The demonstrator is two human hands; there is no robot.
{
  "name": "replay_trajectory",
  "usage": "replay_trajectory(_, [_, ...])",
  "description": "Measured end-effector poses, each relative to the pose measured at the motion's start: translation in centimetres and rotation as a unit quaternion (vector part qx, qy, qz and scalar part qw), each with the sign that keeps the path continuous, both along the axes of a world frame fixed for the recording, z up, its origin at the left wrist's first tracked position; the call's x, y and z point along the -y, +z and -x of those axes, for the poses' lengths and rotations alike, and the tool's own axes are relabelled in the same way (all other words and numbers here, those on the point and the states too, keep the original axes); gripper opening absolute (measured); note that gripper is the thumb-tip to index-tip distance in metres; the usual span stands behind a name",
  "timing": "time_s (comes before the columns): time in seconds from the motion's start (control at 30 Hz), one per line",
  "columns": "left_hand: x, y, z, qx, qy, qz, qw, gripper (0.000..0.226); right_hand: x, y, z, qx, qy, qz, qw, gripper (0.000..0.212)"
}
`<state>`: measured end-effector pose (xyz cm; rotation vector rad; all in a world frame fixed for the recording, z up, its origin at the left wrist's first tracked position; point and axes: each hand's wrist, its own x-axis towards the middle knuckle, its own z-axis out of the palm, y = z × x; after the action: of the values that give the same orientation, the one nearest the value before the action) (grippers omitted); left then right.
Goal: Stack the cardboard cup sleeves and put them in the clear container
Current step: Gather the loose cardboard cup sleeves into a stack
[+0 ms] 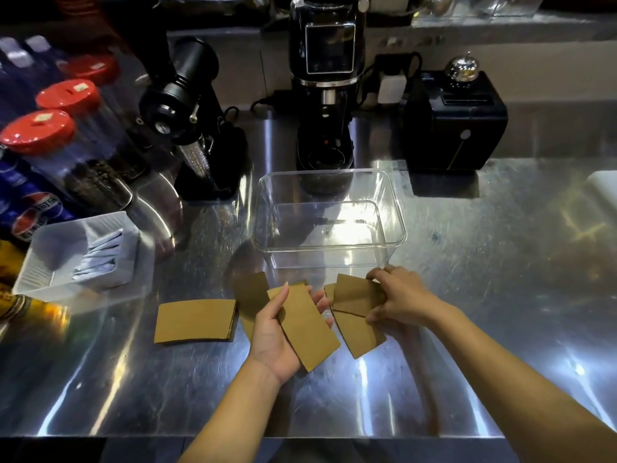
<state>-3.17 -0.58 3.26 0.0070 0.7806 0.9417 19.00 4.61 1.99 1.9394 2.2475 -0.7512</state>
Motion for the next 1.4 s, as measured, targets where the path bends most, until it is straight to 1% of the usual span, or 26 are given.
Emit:
replay_trajectory(0.03, [0.0, 0.0, 0.0, -0.004, 0.002, 0.002, 1.000, 0.055, 0.2, 0.0, -0.1, -0.025, -0.019, 0.004, 0.999, 0.064])
replay_trajectory(0.13, [0.2, -0.1, -0.1, -0.010, 0.009, 0.004, 1.000, 0.056, 0.8, 0.3, -0.4, -0.141, -0.060, 0.005, 0.988, 0.020])
replay_trajectory(0.17, [0.2, -0.1, -0.2, -0.011, 0.011, 0.005, 1.000, 0.057, 1.0, 0.6, -0.5, -0.171, -0.069, 0.000, 0.983, 0.012])
replay_trajectory(0.2, [0.3, -0.1, -0.3, -0.009, 0.013, 0.007, 1.000, 0.057, 1.1, 1.0, -0.6, -0.196, -0.076, -0.006, 0.978, 0.010])
replay_trajectory(0.3, [0.2, -0.1, -0.5, 0.000, 0.012, 0.010, 1.000, 0.058, 1.3, 2.8, -0.3, -0.270, -0.090, -0.004, 0.959, 0.022])
replay_trajectory(0.33, [0.1, -0.1, -0.6, 0.005, 0.010, 0.009, 1.000, 0.057, 1.3, 3.5, -0.1, -0.300, -0.095, 0.002, 0.949, 0.023])
replay_trajectory(0.43, [-0.2, 0.0, -1.0, 0.014, 0.003, -0.011, 1.000, 0.046, 1.6, 5.3, 0.6, -0.393, -0.123, 0.026, 0.911, 0.011])
replay_trajectory(0.47, [-0.2, 0.1, -1.2, 0.016, -0.005, -0.025, 1.000, 0.045, 1.8, 5.6, 0.9, -0.414, -0.134, 0.034, 0.900, 0.007])
replay_trajectory(0.5, [-0.3, 0.2, -1.4, 0.016, -0.017, -0.038, 0.999, 0.047, 2.0, 5.8, 1.4, -0.427, -0.143, 0.039, 0.892, 0.007])
replay_trajectory(0.57, [-0.2, 0.5, -1.7, 0.006, -0.040, -0.049, 0.998, 0.052, 2.5, 5.6, 2.3, -0.444, -0.154, 0.054, 0.881, 0.012])
replay_trajectory(0.6, [-0.2, 0.6, -1.8, 0.005, -0.045, -0.048, 0.998, 0.053, 2.7, 5.5, 2.8, -0.451, -0.156, 0.059, 0.877, 0.012])
replay_trajectory(0.67, [-0.1, 0.7, -2.0, 0.014, -0.047, -0.045, 0.998, 0.054, 3.0, 5.2, 3.4, -0.456, -0.144, 0.061, 0.876, 0.005])
replay_trajectory(0.7, [0.0, 0.7, -2.0, 0.018, -0.046, -0.042, 0.998, 0.054, 3.1, 5.1, 3.7, -0.454, -0.132, 0.060, 0.879, 0.007])
replay_trajectory(0.77, [0.1, 0.8, -1.9, 0.013, -0.057, -0.047, 0.997, 0.044, 3.2, 5.0, 4.0, -0.446, -0.113, 0.060, 0.886, 0.015])
replay_trajectory(0.83, [0.4, 0.9, -1.9, -0.022, -0.080, -0.063, 0.995, 0.028, 3.0, 5.0, 3.9, -0.443, -0.113, 0.065, 0.887, 0.020])
replay_trajectory(0.87, [0.6, 0.9, -1.9, -0.051, -0.084, -0.064, 0.993, 0.026, 2.9, 5.0, 3.9, -0.439, -0.120, 0.065, 0.888, 0.022])
replay_trajectory(0.97, [0.8, 0.9, -2.0, -0.142, -0.044, -0.063, 0.987, 0.038, 2.5, 5.0, 3.4, -0.411, -0.165, 0.048, 0.895, 0.023])
replay_trajectory(1.03, [0.7, 1.0, -2.1, -0.164, -0.001, -0.054, 0.985, 0.030, 2.5, 4.9, 3.1, -0.412, -0.200, 0.076, 0.886, 0.033])
replay_trajectory(1.07, [0.6, 0.9, -2.1, -0.167, 0.018, -0.042, 0.985, 0.024, 2.6, 4.8, 2.9, -0.426, -0.204, 0.103, 0.875, 0.032])
replay_trajectory(1.13, [0.2, 0.6, -1.9, -0.171, 0.035, -0.021, 0.984, 0.017, 3.0, 4.5, 2.8, -0.460, -0.196, 0.140, 0.854, 0.019])
replay_trajectory(1.17, [0.2, 0.6, -1.7, -0.172, 0.030, -0.020, 0.984, 0.018, 3.1, 4.3, 2.9, -0.479, -0.200, 0.142, 0.843, 0.013])
replay_trajectory(1.23, [0.1, 0.7, -1.5, -0.151, -0.004, -0.032, 0.988, 0.028, 3.2, 4.1, 3.3, -0.504, -0.220, 0.114, 0.827, 0.007])
replay_trajectory(1.33, [0.2, 1.1, -1.1, -0.062, -0.093, -0.055, 0.992, 0.040, 2.5, 4.4, 3.2, -0.493, -0.243, 0.048, 0.834, 0.016])
replay_trajectory(1.4, [0.0, 1.0, -0.6, -0.024, -0.150, -0.057, 0.987, 0.051, 1.8, 4.9, 2.5, -0.481, -0.226, 0.022, 0.847, 0.017])
